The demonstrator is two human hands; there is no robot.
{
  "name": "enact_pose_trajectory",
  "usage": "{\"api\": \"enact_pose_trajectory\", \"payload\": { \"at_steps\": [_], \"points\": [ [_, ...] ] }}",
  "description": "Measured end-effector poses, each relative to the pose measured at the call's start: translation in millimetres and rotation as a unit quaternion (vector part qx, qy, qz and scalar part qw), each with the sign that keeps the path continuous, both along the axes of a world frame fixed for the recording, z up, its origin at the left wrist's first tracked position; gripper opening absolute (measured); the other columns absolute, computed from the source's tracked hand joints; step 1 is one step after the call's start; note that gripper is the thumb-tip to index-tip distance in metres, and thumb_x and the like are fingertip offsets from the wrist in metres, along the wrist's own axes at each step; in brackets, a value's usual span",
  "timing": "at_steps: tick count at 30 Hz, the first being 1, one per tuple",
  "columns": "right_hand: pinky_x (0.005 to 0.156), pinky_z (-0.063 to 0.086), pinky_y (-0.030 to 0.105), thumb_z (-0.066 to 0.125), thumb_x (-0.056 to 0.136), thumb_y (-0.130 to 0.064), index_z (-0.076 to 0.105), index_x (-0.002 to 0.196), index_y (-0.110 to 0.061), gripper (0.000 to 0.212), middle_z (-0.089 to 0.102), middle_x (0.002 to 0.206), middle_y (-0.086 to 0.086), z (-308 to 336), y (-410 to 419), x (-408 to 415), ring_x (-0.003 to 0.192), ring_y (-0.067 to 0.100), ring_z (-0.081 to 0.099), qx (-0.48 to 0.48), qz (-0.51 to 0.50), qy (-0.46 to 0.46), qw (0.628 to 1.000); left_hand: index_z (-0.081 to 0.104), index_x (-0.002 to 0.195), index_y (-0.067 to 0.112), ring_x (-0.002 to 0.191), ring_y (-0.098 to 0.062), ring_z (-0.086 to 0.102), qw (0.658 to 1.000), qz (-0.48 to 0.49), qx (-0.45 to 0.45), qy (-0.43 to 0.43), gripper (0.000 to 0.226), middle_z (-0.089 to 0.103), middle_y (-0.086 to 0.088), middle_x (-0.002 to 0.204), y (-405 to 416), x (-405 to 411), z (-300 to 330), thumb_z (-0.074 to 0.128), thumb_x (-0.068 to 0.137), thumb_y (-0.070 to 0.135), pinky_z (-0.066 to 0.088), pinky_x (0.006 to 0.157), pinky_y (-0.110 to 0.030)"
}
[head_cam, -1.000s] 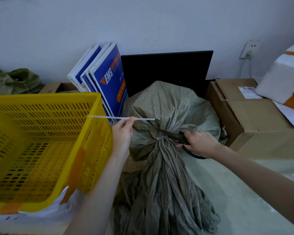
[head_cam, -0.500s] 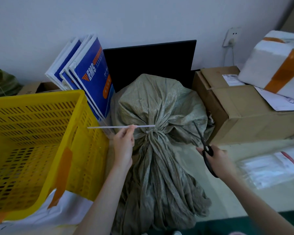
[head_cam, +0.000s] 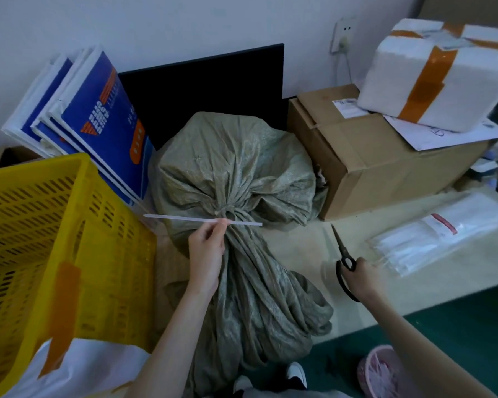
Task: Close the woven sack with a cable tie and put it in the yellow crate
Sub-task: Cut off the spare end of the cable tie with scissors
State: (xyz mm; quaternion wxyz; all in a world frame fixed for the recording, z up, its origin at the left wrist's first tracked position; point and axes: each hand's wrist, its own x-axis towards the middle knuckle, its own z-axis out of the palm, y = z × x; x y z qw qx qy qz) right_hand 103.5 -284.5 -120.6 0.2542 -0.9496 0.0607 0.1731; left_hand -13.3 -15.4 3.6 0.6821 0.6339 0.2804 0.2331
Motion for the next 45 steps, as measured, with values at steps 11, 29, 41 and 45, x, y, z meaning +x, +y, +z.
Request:
{"api": "enact_pose_trajectory", "payload": {
  "at_steps": [11,29,41,45],
  "points": [
    [0.064,0.041,0.036,0.052,0.093,-0.033,0.05,0.098,0.002,0.035,0.06,0.104,0.024,-7,8,0,0.091,0.039,0.06,-0.048,0.043,-0.028,0.998,0.048,0.071,0.008,0.046,-0.006,0.03,0.995,-0.086,0.022,0.045,0.032,0.032,0.0,0.057,-5,-3,-7,0.041,0.101,0.015,0.027,0.043,-0.014],
    [0.072,0.051,0.03,0.055,0.094,-0.021,0.063,0.107,-0.01,0.019,0.071,0.084,0.003,99,33,-35,0.069,0.012,0.062,0.37,-0.005,-0.094,0.924,0.062,0.09,0.02,0.04,-0.009,0.035,0.864,-0.238,0.444,0.011,0.027,0.039,0.008,0.05,-23,-1,-4,0.041,0.1,0.032,0.024,0.039,-0.021],
    [0.055,0.032,0.027,0.051,0.096,-0.019,0.064,0.086,-0.001,0.024,0.054,0.058,0.006,93,9,-95,0.05,0.016,0.044,0.62,-0.183,-0.039,0.762,0.066,0.086,0.016,0.073,-0.012,0.052,0.713,-0.396,0.578,-0.033,0.026,0.064,0.008,0.078,-38,6,-2,0.049,0.099,0.031,0.049,0.071,-0.031],
    [0.052,0.038,0.023,0.063,0.089,-0.016,0.067,0.082,0.005,0.022,0.058,0.056,0.005,79,-19,-123,0.049,0.014,0.046,0.527,-0.215,-0.091,0.817,0.066,0.079,0.015,0.071,-0.013,0.049,0.729,-0.44,0.524,-0.025,0.026,0.056,0.011,0.069,-49,11,-5,0.056,0.095,0.033,0.042,0.061,-0.031]
  ]
}}
